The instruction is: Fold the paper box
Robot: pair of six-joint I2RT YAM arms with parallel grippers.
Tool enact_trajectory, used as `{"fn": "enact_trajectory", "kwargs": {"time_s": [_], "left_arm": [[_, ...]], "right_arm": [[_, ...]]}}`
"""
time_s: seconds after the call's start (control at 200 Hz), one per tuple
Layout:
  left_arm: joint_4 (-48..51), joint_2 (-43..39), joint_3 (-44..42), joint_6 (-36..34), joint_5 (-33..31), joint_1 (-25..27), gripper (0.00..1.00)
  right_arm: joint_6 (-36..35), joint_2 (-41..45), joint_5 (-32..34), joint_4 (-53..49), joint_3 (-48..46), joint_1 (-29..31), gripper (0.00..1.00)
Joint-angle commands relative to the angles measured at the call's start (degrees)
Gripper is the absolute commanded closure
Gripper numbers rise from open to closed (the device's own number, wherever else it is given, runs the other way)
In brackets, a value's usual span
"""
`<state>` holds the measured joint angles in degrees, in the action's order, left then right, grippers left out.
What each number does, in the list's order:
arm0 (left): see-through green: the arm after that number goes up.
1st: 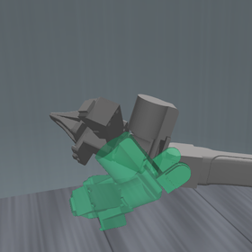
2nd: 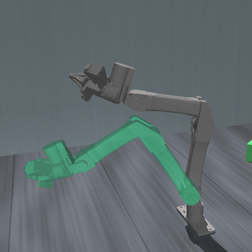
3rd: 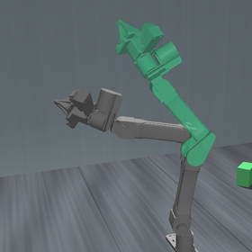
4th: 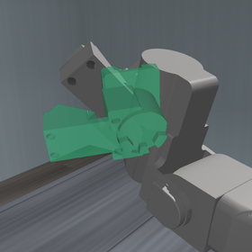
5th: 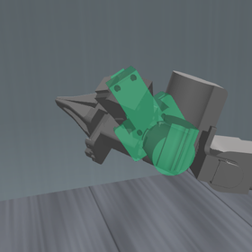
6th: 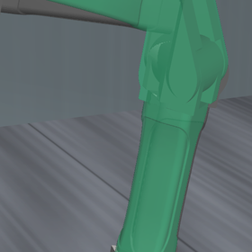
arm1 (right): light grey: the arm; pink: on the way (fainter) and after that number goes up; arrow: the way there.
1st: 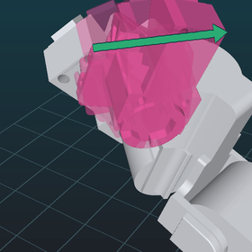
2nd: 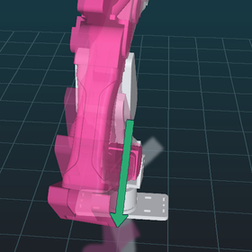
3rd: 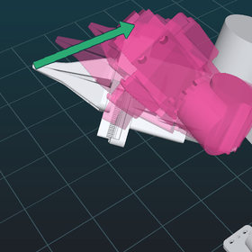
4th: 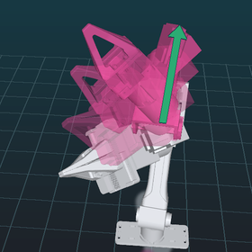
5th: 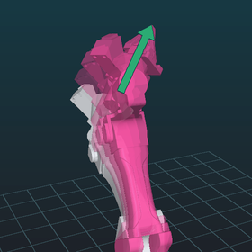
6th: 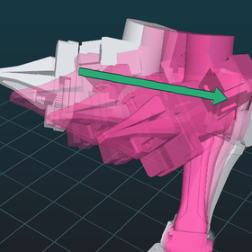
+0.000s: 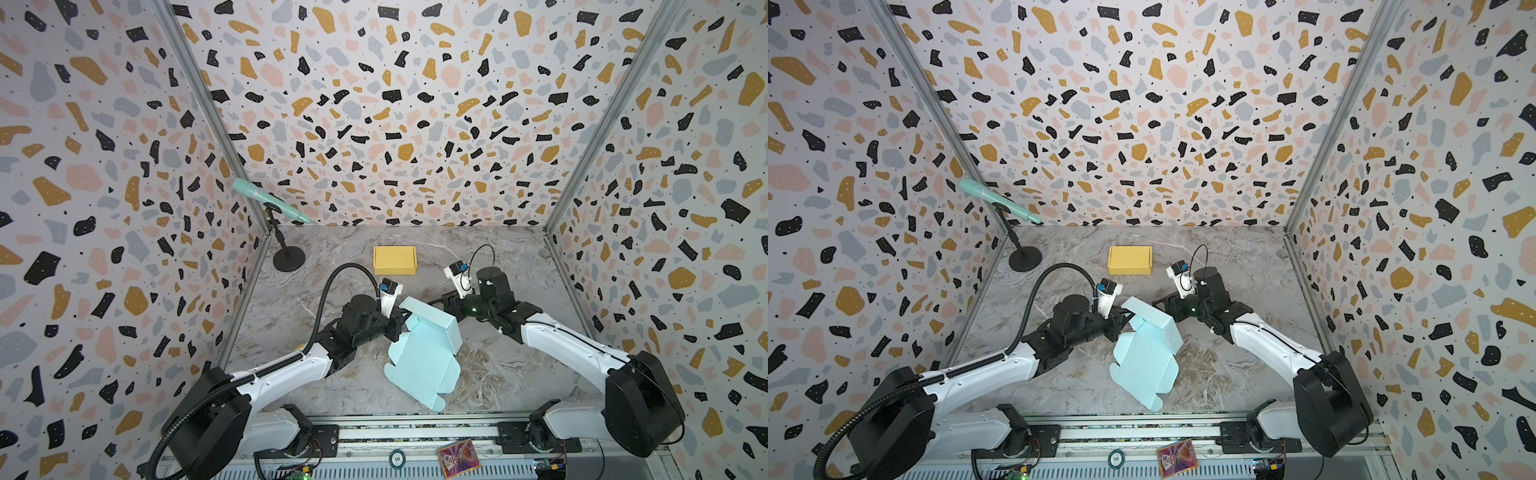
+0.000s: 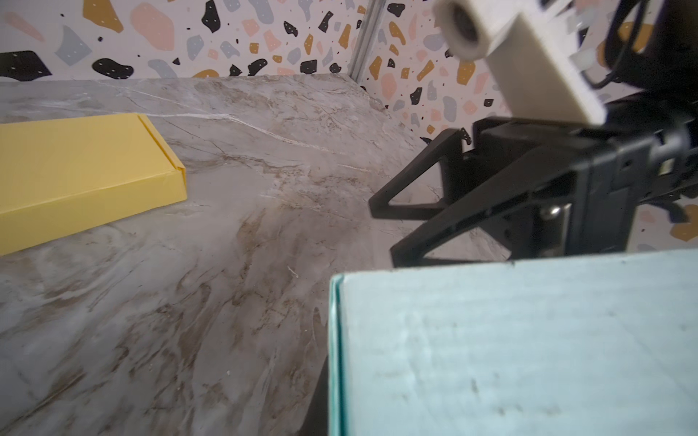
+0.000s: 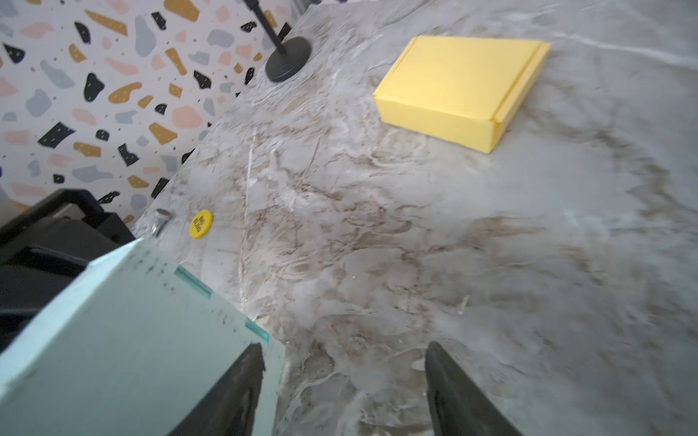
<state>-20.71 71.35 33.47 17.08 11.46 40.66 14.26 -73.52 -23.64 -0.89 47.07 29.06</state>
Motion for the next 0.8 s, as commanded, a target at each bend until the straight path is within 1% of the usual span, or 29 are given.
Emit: {"fn": "enact_trajectory", "kwargs": {"time_s": [0.0,0.035,0.1,0.24,0.34,0.481,0.696,0.796], "left_arm": [[0.2,1.21,-1.13,-4.2,-4.79,0.81,0.92],[0.39,2.01,-1.13,-4.78,-5.59,1.04,0.92],[0.26,3.42,-1.13,-5.56,-7.28,1.67,0.92],[-1.44,6.52,-1.55,-6.53,-11.87,3.46,0.91],[-3.93,8.46,-2.43,-6.77,-15.59,4.4,0.88],[-5.22,11.21,-2.07,-8.0,-17.79,5.26,0.86],[-6.83,13.32,-2.31,-8.22,-18.84,5.94,0.85],[-7.88,13.73,-3.03,-7.86,-19.02,6.09,0.82]], "right_arm": [[-5.92,4.19,4.86,-8.9,5.43,0.11,0.22],[-7.31,4.57,4.99,-10.38,6.46,0.11,0.18],[-9.11,5.19,4.7,-12.22,7.73,0.18,0.13],[-11.55,6.11,2.01,-12.76,7.29,1.54,0.1],[-12.82,4.65,1.89,-13.51,6.95,4.5,0.08],[-13.34,1.29,3.54,-13.37,6.49,8.05,0.08],[-14.66,-3.68,6.69,-14.86,7.26,10.27,0.03],[-15.38,-5.21,6.66,-15.16,7.22,10.91,0.03]]}}
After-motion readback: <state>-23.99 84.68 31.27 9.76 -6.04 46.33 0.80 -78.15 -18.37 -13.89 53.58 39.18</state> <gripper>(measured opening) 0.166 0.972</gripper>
